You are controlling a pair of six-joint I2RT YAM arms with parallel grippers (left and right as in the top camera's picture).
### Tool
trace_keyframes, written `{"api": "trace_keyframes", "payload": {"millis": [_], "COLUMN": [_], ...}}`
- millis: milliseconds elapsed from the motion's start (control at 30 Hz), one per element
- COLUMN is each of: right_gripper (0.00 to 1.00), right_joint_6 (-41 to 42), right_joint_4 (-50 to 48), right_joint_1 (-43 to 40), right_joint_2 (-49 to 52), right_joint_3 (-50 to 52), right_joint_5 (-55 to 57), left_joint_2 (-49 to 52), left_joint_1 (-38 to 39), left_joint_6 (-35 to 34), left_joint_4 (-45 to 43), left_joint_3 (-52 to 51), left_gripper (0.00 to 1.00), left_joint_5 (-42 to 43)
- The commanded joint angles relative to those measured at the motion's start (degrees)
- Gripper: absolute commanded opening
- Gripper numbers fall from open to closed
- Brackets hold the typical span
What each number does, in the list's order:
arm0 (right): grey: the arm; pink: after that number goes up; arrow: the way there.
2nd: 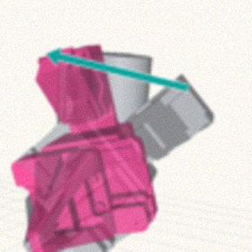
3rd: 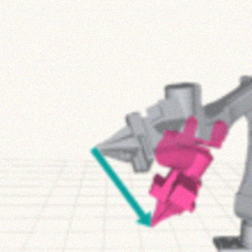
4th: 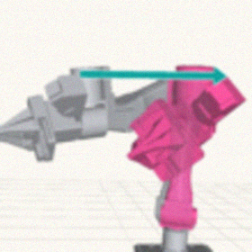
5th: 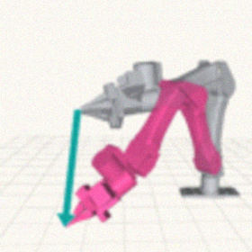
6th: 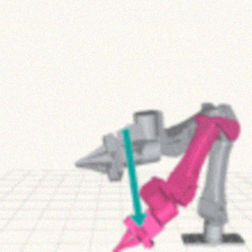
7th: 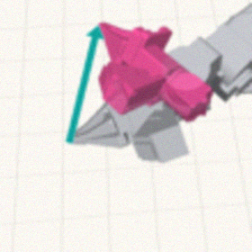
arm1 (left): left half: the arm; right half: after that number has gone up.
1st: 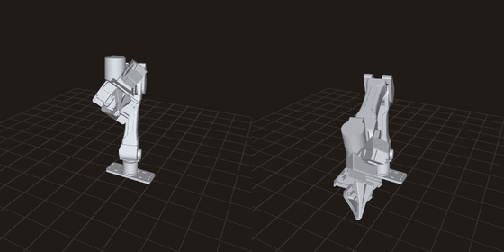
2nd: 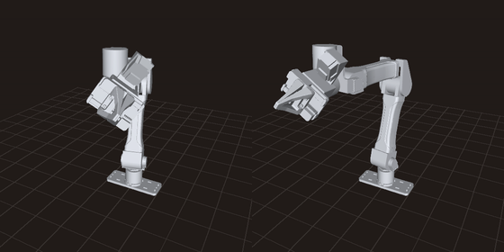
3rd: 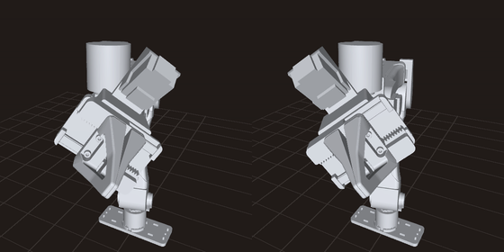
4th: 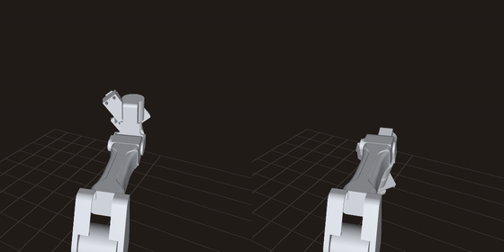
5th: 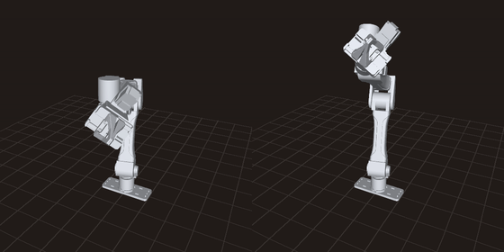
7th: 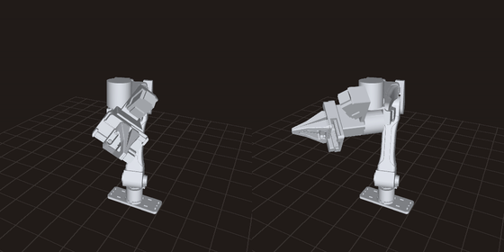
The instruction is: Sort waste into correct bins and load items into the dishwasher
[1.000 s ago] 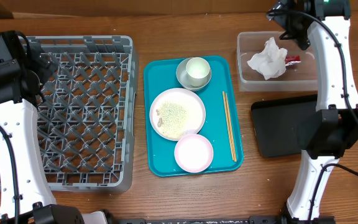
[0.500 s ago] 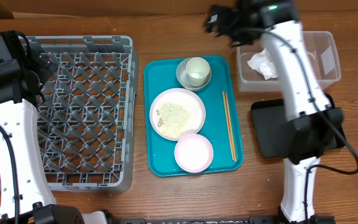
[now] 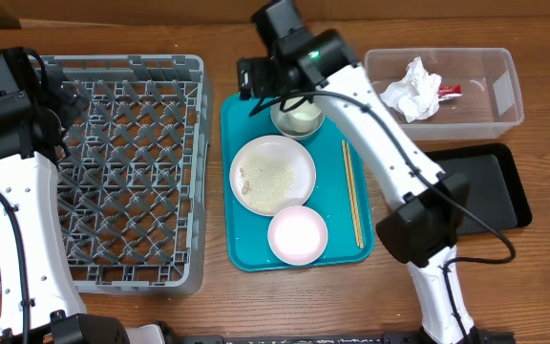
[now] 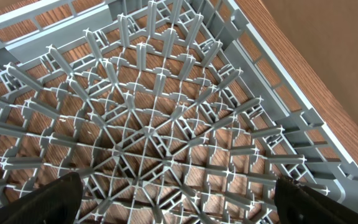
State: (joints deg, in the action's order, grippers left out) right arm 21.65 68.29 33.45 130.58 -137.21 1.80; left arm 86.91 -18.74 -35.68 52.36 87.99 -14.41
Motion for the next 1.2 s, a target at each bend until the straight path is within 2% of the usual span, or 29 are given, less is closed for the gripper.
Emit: {"api": "trace_keyframes", "payload": {"millis": [0,167,300,500,700,867,1067,1167], "right_gripper": [1.00,1.00,1.00,1.00,1.00,1.00,1.00,1.00], "right_joint_6": [0.3,2.6,3.9,6.7,6.7,6.7,6.7,6.7], "right_joint_4": [-0.4,-0.4,-0.4,-0.5,1.7,2.8,2.8,2.8], "right_joint_1": [0.3,-1.0,-6.1,-18.7,-33.1,-40.0,-45.1,-46.3], "right_joint_2": [1.4,-0.5,-5.2,-11.7,-11.9,-11.8,-11.8,-11.8], "right_joint_3": [0.4,0.2,0.2,0.2,0.2,0.2,0.2,0.2], "right_joint_5": [3.3,6.8,9.9,10.0,9.5,8.4,8.5,8.5], "left_joint_2": [0.0,0.0,0.0,0.0,0.0,0.0,0.0,0.0], "left_joint_1": [0.0,0.0,0.0,0.0,0.0,0.0,0.0,0.0], "left_joint_6": [-0.5,-0.5,-0.5,-0.5,-0.5,-0.7,-2.3,-5.4], "left_joint_4": [0.1,0.1,0.1,0.1,0.1,0.1,-0.5,0.4], "left_joint_3": [-0.5,-0.5,-0.5,-0.5,-0.5,-0.5,-0.5,-0.5], "left_gripper": [1.00,1.00,1.00,1.00,1.00,1.00,1.00,1.00], "left_joint_5": [-1.0,-1.0,-1.0,-1.0,-1.0,-0.8,6.9,20.5]}}
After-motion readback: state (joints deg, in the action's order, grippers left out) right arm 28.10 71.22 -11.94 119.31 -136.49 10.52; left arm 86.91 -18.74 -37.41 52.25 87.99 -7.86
